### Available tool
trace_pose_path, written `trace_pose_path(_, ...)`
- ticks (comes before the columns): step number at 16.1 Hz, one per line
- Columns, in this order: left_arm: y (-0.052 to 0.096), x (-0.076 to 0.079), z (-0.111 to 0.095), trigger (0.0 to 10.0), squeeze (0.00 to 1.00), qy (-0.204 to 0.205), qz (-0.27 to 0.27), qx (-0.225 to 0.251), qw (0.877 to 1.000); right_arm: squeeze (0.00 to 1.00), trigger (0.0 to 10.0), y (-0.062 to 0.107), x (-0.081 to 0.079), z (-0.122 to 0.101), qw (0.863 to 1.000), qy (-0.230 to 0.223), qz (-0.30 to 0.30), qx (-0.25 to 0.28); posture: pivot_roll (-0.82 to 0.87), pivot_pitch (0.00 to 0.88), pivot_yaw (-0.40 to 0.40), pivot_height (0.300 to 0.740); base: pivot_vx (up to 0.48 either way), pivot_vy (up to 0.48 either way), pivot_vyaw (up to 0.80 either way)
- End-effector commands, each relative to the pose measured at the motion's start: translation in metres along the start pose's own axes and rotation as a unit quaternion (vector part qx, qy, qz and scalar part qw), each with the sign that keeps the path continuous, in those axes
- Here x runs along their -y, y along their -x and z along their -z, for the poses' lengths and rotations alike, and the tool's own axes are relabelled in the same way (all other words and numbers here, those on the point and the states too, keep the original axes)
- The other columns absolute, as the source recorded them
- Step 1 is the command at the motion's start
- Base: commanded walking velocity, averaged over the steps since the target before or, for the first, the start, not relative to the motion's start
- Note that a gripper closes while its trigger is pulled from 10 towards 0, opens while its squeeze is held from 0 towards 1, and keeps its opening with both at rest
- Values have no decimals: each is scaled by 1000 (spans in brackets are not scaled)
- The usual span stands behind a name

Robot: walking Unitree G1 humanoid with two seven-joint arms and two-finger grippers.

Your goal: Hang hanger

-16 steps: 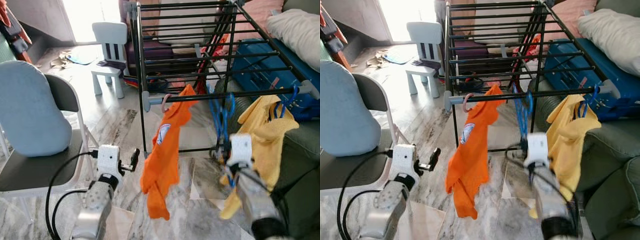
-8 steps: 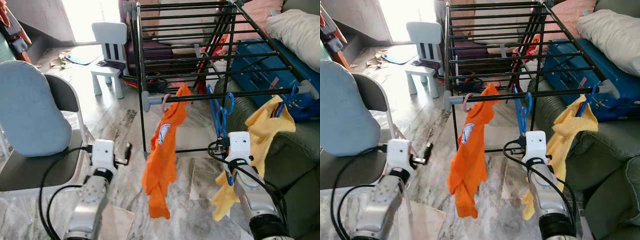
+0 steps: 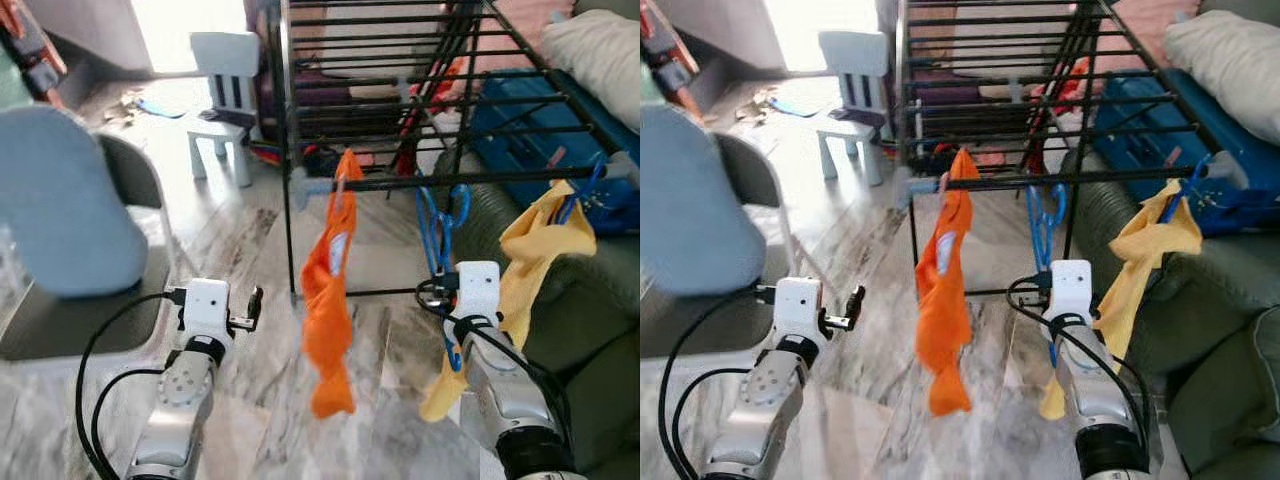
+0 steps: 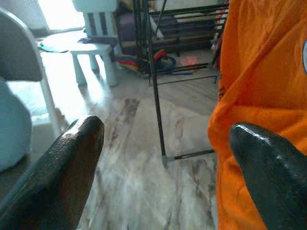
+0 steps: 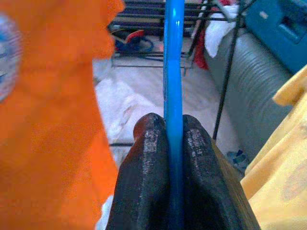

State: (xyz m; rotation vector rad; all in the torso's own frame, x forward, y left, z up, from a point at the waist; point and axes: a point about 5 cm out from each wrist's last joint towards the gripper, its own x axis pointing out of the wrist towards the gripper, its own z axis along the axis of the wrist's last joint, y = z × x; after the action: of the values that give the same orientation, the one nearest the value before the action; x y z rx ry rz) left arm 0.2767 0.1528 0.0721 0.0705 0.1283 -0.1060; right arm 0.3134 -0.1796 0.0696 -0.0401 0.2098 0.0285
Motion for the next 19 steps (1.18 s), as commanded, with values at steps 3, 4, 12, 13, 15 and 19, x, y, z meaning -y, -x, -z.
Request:
trace_pose_path(3, -3, 8, -2, 10000, 0, -7, 3, 3, 1000, 0, 10000, -2, -5, -8, 1000, -1, -6, 10, -89, 0, 5, 740, -321, 0, 0)
trace_pose_path(4, -4, 9, -3, 10000, 0, -4, 3, 3, 1000, 0, 10000, -3, -5, -10, 1000, -4, -7, 11, -89, 0, 6, 740, -319, 0, 0)
trace_pose_path(12, -3, 12, 1, 10000, 0, 0, -8, -1, 1000, 0, 10000, -5, -16, -15, 999, 19, -21, 22, -86, 0, 3, 740, -322, 0, 0)
trace_pose_path(13, -4, 11, 2, 10000, 0, -6, -6, -3, 1000, 0, 10000, -6, -18, -16, 999, 19, -18, 26, -86, 0, 1, 740, -319, 0, 0)
trace_pose_path(15, -9, -4, -3, 10000, 0, -36, -6, 3, 999, 0, 10000, -9, -26, -23, 998, 47, -31, 30, -75, 0, 11, 740, -321, 0, 0)
trace_pose_path(19, -12, -11, -14, 10000, 0, -42, -16, 20, 999, 0, 10000, -10, -32, -27, 998, 27, -45, 32, -59, 0, 14, 740, -302, 0, 0)
